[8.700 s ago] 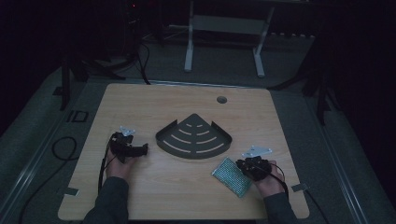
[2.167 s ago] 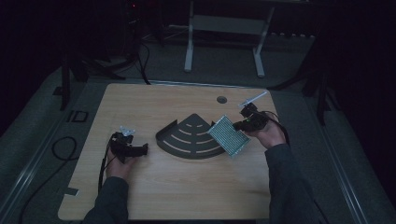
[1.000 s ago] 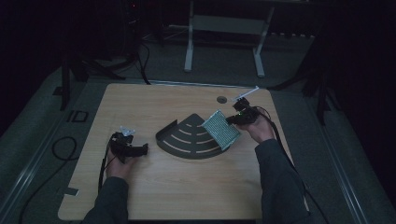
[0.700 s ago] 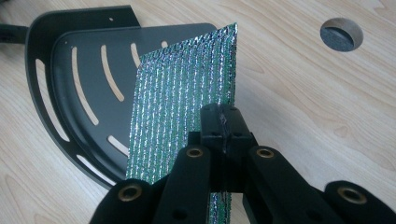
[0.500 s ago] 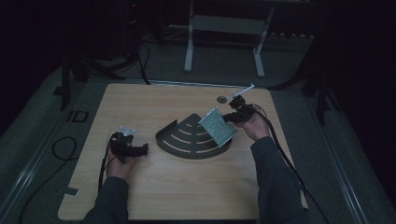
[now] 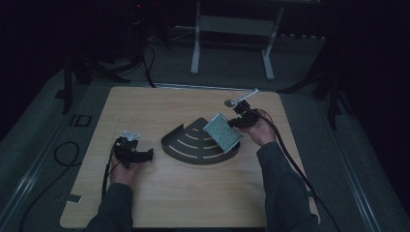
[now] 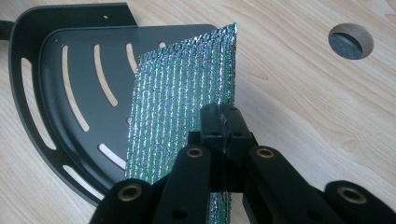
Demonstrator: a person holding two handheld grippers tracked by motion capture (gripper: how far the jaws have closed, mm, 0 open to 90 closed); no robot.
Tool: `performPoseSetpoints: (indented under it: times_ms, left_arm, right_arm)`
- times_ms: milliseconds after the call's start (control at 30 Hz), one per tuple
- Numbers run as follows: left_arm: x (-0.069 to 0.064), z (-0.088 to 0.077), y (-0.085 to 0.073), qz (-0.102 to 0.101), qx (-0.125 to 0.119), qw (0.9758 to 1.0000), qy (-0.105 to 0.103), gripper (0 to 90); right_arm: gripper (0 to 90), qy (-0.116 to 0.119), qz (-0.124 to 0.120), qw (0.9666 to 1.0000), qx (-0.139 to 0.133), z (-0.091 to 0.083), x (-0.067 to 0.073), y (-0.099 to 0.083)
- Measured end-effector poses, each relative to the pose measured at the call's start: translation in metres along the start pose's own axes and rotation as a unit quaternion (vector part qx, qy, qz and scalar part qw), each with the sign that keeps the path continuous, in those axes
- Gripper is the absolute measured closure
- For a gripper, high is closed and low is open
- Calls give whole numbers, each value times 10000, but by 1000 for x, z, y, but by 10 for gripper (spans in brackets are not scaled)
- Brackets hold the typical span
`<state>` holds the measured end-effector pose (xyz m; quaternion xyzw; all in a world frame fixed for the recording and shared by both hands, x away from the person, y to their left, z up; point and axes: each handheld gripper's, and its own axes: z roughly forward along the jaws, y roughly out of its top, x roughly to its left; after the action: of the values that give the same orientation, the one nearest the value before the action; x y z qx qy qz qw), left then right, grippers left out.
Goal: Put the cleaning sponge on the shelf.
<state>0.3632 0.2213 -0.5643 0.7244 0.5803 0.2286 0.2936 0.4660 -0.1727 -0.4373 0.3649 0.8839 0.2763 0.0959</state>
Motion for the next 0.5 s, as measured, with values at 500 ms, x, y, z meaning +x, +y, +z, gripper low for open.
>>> performPoseSetpoints:
  times_ms: [500]
  left_arm:
    - [0, 0, 0, 1, 0, 10000, 0, 36]
  right_arm:
    - [897, 20, -14, 10000, 82, 8, 5, -2]
